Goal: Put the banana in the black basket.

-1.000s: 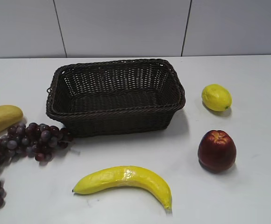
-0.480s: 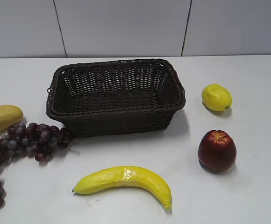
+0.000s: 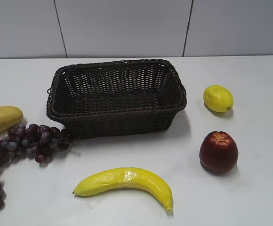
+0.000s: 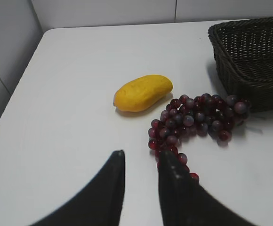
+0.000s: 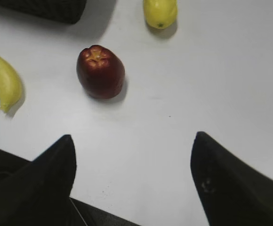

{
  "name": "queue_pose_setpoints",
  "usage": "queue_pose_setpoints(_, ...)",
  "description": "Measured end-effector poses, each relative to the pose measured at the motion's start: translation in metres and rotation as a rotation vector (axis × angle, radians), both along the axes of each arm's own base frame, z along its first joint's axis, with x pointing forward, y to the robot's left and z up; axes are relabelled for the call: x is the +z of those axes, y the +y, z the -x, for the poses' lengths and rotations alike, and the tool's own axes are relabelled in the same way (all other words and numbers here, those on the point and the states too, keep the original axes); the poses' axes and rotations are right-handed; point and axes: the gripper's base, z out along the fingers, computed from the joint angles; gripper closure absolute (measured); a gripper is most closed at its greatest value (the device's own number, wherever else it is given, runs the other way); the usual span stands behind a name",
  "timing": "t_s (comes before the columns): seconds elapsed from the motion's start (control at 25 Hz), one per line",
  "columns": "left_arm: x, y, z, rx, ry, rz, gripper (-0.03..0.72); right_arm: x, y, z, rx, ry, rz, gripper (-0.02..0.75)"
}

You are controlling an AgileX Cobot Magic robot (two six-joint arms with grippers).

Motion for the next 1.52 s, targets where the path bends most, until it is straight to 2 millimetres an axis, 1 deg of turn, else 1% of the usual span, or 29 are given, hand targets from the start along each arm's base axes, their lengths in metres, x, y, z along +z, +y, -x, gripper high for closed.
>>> queue_pose_setpoints(0.12, 0.0, 0.0, 0.0, 0.0, -0.001, 0.0, 0.448, -0.001, 0.012, -0.015, 0.097, 0.059, 0.015, 0.164)
queue_pose_setpoints(0.24, 0.0, 0.0, 0.0, 0.0, -0.002, 0.0, 0.448, -0.002, 0.029, -0.029, 0.206, 0.111, 0.049, 0.164)
queue_pose_setpoints(0.4, 0.0, 0.0, 0.0, 0.0, -0.002, 0.0, 0.448, -0.005, 0.052, -0.05, 0.323, 0.161, 0.136, 0.164)
queue_pose_setpoints(0.52, 0.0, 0.0, 0.0, 0.0, -0.002, 0.0, 0.448, -0.008, 0.069, -0.067, 0.378, 0.176, 0.189, 0.164)
queue_pose_setpoints(0.6, 0.0, 0.0, 0.0, 0.0, -0.002, 0.0, 0.448, -0.011, 0.086, -0.078, 0.43, 0.192, 0.227, 0.164)
queue_pose_setpoints(0.8, 0.0, 0.0, 0.0, 0.0, -0.003, 0.0, 0.448, -0.019, 0.138, -0.098, 0.586, 0.19, 0.287, 0.164)
queue_pose_setpoints(0.92, 0.0, 0.0, 0.0, 0.0, -0.003, 0.0, 0.448, -0.031, 0.17, -0.107, 0.678, 0.215, 0.333, 0.164)
queue_pose_setpoints(1.0, 0.0, 0.0, 0.0, 0.0, -0.003, 0.0, 0.448, -0.044, 0.191, -0.112, 0.731, 0.239, 0.365, 0.164)
queue_pose_setpoints(1.08, 0.0, 0.0, 0.0, 0.0, -0.003, 0.0, 0.448, -0.055, 0.209, -0.113, 0.783, 0.26, 0.388, 0.164)
queue_pose_setpoints(1.2, 0.0, 0.0, 0.0, 0.0, -0.003, 0.0, 0.449, -0.075, 0.231, -0.114, 0.855, 0.287, 0.416, 0.164)
queue_pose_setpoints(1.32, 0.0, 0.0, 0.0, 0.0, -0.003, 0.0, 0.449, -0.097, 0.245, -0.112, 0.94, 0.304, 0.465, 0.164)
queue_pose_setpoints(1.52, 0.0, 0.0, 0.0, 0.0, -0.003, 0.001, 0.449, -0.13, 0.259, -0.113, 1.079, 0.302, 0.545, 0.164)
